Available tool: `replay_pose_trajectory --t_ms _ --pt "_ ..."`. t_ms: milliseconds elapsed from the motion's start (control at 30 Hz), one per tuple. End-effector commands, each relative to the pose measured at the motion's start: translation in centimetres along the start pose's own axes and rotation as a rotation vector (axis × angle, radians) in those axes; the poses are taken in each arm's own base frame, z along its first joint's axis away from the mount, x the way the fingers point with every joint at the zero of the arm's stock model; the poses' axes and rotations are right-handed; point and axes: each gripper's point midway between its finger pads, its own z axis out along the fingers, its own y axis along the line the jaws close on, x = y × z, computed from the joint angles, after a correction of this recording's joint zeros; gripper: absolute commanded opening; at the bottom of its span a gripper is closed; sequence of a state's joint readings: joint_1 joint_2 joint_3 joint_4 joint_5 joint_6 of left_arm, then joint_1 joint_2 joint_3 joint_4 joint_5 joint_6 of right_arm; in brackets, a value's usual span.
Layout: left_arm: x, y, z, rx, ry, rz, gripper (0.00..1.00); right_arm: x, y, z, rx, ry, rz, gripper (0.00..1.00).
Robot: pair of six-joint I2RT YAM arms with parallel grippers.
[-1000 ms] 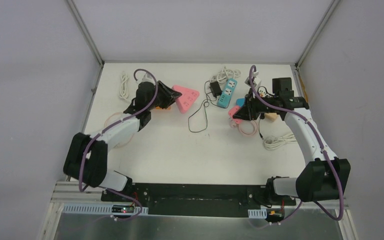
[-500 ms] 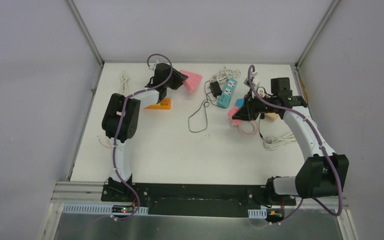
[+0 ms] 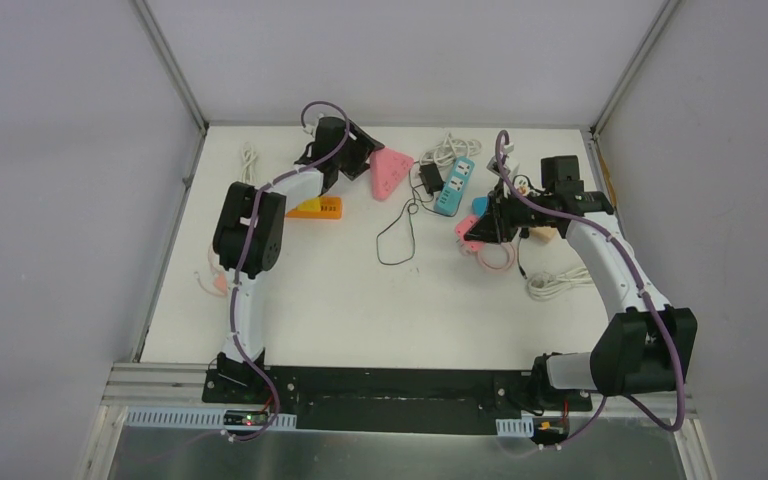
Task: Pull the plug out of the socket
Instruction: Place the socket at the center of the board, then place the plug at the center of the board.
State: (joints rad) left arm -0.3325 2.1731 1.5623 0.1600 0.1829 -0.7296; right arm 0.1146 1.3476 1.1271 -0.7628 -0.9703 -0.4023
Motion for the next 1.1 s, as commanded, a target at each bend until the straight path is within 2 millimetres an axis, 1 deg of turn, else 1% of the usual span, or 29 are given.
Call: replay_pose_trajectory --t_ms 0,167,233,333,400,433,467,500,533,633,700,800,833,900,933,1000,1067 --pt "-3.0 -1.4 -1.4 -0.011 -0.052 0.029 0.7 -1.0 0.6 -0.2 -0.028 -0.029 -0.045 0.0" --pt "-5.5 -1.8 -3.6 -0.032 -0.093 0.063 0.72 -1.0 0.7 -0.2 -0.035 -0.028 -0.039 0.0" --pt "-6.5 -2.4 -4.9 -0.033 -0.113 0.091 0.72 -0.9 0.8 -0.2 -0.042 -0.029 -0.038 0.0" --pt "-7.5 -4.1 -7.2 0.001 -0.134 0.128 0.72 -0.9 1.0 -0.1 -0.058 -0.032 -0.034 0.0" --pt "-8.0 -6.0 -9.1 0.067 -0.156 0.139 0.71 -0.8 1.1 0.0 -0.069 -0.032 -0.029 0.0" --pt "-7.4 -6.4 -10.0 0.1 -0.154 0.142 0.71 -0.8 1.2 0.0 -0.075 -0.033 -0.028 0.0" --pt "-7.4 -7.4 -11.1 0.151 -0.168 0.15 0.71 -0.8 1.3 0.0 -0.082 -0.035 -0.027 0.0" --pt "-6.8 -8.3 -12.2 0.207 -0.168 0.162 0.7 -0.8 1.4 0.1 -0.094 -0.039 -0.028 0.0" --pt "-5.9 -9.5 -13.5 0.283 -0.162 0.181 0.7 -0.7 1.6 0.1 -0.108 -0.041 -0.029 0.0" --pt "-2.9 -12.0 -17.8 0.466 -0.193 0.256 0.7 -0.4 2.5 0.3 -0.164 -0.047 -0.043 0.0" --pt "-0.1 -12.7 -20.4 0.551 -0.211 0.328 0.71 0.2 3.5 0.5 -0.211 -0.035 -0.076 0.0" --pt "4.5 -13.2 -23.6 0.643 -0.229 0.434 0.77 1.6 5.2 1.1 -0.302 0.008 -0.152 0.0" --pt "6.0 -13.2 -24.5 0.674 -0.232 0.463 0.8 2.3 5.7 1.3 -0.337 0.023 -0.203 0.0" --pt "8.9 -13.0 -25.8 0.735 -0.231 0.495 0.85 3.3 6.8 1.7 -0.394 0.056 -0.244 0.0" --pt "10.2 -12.9 -26.5 0.767 -0.232 0.497 0.87 3.7 7.2 1.8 -0.419 0.07 -0.254 0.0" --pt "12.0 -12.6 -27.7 0.817 -0.231 0.473 0.89 4.2 7.7 2.1 -0.46 0.093 -0.247 0.0" --pt "13.7 -12.8 -28.6 0.868 -0.206 0.445 0.9 4.6 8.2 2.4 -0.494 0.112 -0.236 0.0"
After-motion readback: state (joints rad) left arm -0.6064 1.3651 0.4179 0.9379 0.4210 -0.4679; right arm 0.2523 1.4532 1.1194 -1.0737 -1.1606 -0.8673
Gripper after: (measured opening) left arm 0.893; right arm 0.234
